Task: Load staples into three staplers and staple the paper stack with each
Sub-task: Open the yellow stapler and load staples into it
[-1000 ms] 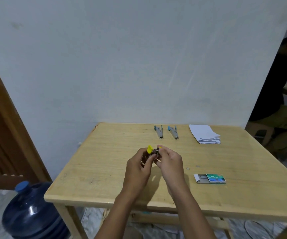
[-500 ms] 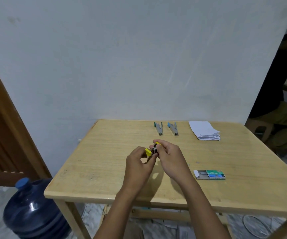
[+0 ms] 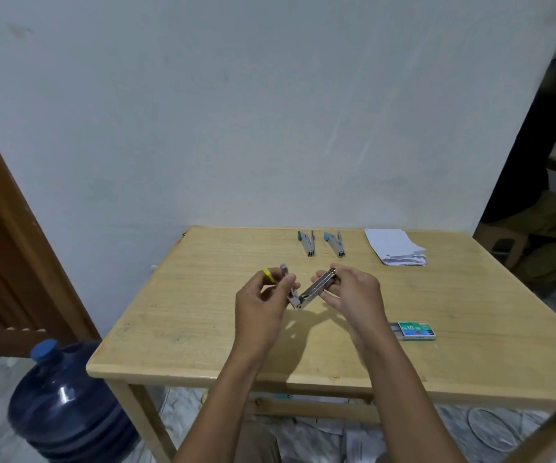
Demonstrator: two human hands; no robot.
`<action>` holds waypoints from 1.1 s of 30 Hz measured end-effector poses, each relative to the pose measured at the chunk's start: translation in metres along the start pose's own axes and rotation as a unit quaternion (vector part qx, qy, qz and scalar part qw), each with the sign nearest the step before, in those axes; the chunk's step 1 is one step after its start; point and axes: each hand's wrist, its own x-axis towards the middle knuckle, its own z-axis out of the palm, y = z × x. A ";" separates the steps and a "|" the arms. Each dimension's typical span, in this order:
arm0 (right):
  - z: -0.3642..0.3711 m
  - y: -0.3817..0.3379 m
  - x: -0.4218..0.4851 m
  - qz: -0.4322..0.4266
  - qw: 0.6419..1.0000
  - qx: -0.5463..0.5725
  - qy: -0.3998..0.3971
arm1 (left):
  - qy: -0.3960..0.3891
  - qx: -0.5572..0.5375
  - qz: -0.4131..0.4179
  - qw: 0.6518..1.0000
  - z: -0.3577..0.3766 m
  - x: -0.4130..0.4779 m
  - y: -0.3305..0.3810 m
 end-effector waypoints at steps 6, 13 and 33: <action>-0.011 0.007 -0.011 0.140 0.966 0.203 -0.082 | 0.120 -0.384 -0.141 0.905 -0.008 0.010 0.004; 0.005 0.021 -0.021 0.171 0.960 0.008 -0.223 | 0.166 -0.462 -0.197 0.849 -0.011 0.028 -0.004; 0.007 0.009 -0.021 -0.326 0.839 -0.401 -0.170 | -0.156 -0.246 -0.272 0.917 -0.006 0.002 0.008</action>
